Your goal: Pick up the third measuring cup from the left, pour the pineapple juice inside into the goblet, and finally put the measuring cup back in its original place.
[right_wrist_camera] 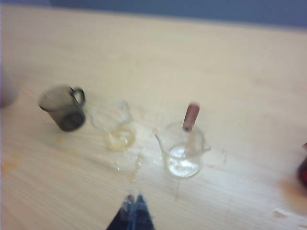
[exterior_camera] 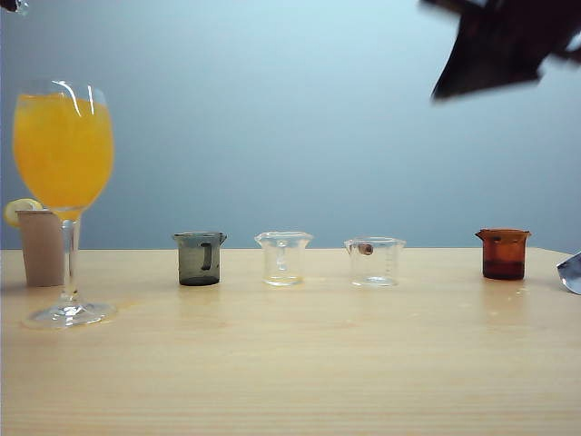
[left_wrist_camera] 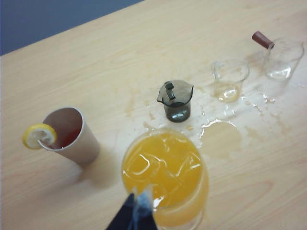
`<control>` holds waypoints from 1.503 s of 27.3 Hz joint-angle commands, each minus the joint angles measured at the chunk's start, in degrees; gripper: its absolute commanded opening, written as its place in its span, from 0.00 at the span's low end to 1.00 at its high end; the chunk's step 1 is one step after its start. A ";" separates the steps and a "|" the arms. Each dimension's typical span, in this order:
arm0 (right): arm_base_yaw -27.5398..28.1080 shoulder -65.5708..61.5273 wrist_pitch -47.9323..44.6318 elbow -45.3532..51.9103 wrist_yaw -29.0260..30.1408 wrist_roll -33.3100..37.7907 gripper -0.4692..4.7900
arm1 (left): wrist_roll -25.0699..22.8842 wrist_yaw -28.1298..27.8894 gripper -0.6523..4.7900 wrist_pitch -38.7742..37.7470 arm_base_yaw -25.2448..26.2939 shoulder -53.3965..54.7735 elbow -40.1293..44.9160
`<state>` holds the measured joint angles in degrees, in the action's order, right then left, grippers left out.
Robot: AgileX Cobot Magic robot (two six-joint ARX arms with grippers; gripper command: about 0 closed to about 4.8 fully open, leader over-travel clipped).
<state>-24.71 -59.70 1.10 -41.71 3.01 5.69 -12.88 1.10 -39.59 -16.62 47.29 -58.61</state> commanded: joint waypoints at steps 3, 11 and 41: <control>0.04 11.65 11.58 -0.09 0.11 -1.90 0.08 | 9.77 4.31 0.11 0.11 0.02 -0.31 -0.26; 0.02 29.46 23.69 0.42 -0.81 -2.73 0.08 | 17.64 9.09 0.11 1.95 0.02 -13.55 4.28; 0.02 56.43 4.61 37.94 -9.51 1.84 0.09 | 24.06 1.22 0.11 30.27 0.02 -46.03 48.87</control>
<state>-24.69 -3.29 7.53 -4.25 -6.33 7.29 11.25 2.37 -12.47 -16.64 1.23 -10.59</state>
